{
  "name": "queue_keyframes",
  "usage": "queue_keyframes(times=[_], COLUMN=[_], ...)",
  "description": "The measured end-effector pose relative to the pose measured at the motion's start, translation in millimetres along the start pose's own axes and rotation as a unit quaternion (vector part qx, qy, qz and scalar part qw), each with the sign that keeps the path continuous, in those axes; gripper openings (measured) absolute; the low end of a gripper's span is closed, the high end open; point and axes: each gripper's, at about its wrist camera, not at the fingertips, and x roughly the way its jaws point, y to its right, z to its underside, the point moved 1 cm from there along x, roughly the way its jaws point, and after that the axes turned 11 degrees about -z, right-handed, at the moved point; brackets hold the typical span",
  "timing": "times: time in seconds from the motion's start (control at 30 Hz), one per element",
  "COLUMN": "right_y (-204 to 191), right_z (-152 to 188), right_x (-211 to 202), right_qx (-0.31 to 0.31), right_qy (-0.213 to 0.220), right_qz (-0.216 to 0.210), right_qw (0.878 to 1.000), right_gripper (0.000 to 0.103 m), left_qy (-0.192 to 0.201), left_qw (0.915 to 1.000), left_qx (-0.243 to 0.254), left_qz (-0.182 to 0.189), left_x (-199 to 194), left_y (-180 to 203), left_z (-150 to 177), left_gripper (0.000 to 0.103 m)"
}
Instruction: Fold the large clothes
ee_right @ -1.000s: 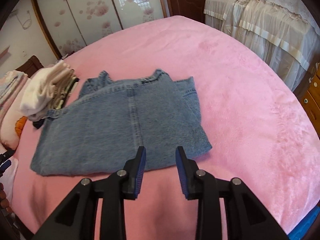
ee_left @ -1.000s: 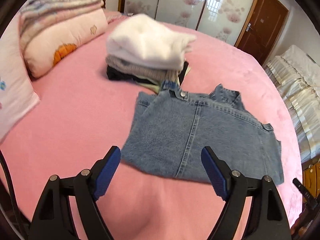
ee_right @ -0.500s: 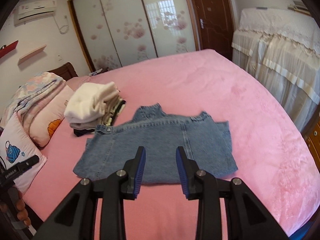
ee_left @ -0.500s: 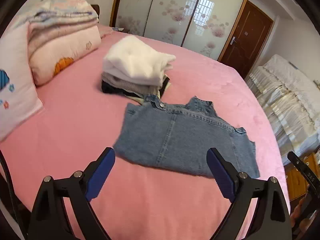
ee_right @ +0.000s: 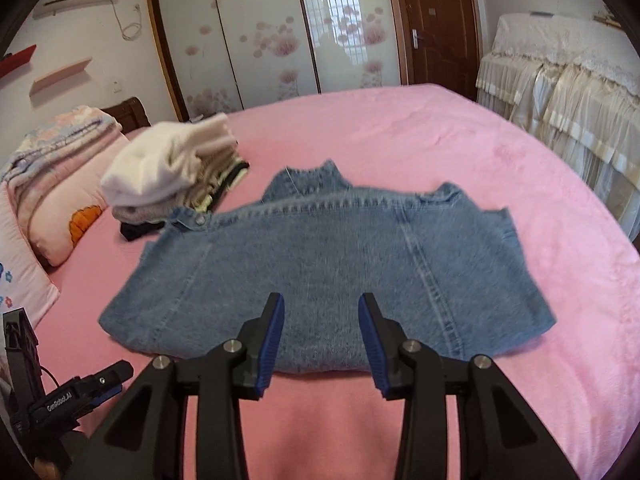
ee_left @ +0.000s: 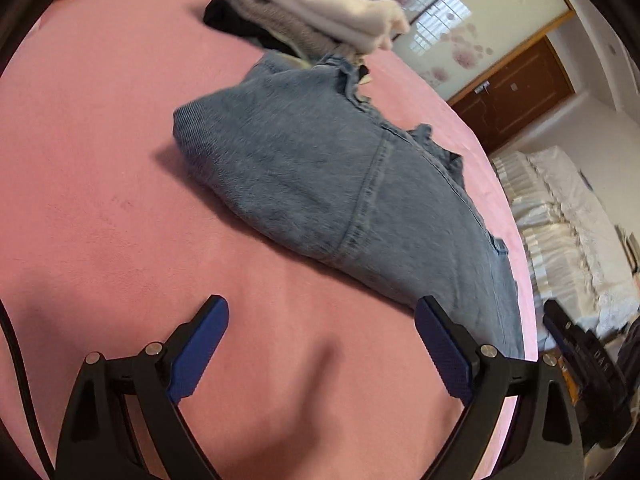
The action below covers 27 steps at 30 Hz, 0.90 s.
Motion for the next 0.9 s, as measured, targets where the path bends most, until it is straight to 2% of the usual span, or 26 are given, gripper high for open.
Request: queue_keyframes(times=[0.13, 0.4, 0.47, 0.53, 0.57, 0.6, 0.63, 0.73, 0.8, 0.9], right_y=[6.4, 1.2, 0.9, -0.1, -0.5, -0.6, -0.7, -0.1, -1.8, -7.7], right_z=[7.8, 19.6, 20.3, 20.3, 19.8, 18.7, 18.1, 14.7, 10.8, 6.8], right_x=[29.1, 72.3, 77.4, 79.5, 79.8, 80.1, 80.2, 81.0, 83.5, 89.2], right_qx=[0.008, -0.001, -0.002, -0.004, -0.006, -0.009, -0.011, -0.013, -0.018, -0.034], right_qy=[-0.01, -0.031, -0.033, -0.033, -0.033, -0.032, -0.032, -0.029, -0.029, -0.027], right_qz=[-0.005, -0.017, -0.021, -0.023, -0.024, -0.026, -0.026, -0.025, -0.023, -0.021], right_qw=[1.0, 0.999, 0.999, 0.999, 0.999, 0.999, 0.999, 0.999, 0.999, 0.999], right_gripper=[0.039, 0.039, 0.039, 0.039, 0.039, 0.039, 0.039, 0.039, 0.038, 0.038], left_qy=[0.027, 0.057, 0.064, 0.059, 0.055, 0.048, 0.042, 0.045, 0.07, 0.117], left_qw=[0.9995, 0.9981, 0.9973, 0.9969, 0.9963, 0.9953, 0.9944, 0.9918, 0.9941, 0.9922], left_qx=[-0.01, -0.017, -0.029, -0.047, -0.061, -0.08, -0.092, -0.112, -0.081, -0.042], left_qz=[0.014, 0.016, 0.019, 0.022, 0.024, 0.027, 0.032, 0.043, 0.014, -0.005], left_x=[21.2, 52.1, 57.4, 64.2, 67.9, 73.3, 76.6, 73.5, 61.8, 36.3], left_y=[-3.3, 6.6, 8.2, 5.7, 3.6, -0.6, -3.8, -6.4, 6.9, 30.6], left_z=[-13.2, -48.0, -58.4, -69.3, -73.5, -78.8, -81.9, -83.6, -82.0, -81.1], left_gripper=[0.093, 0.093, 0.079, 0.059, 0.053, 0.037, 0.029, 0.019, 0.014, 0.01])
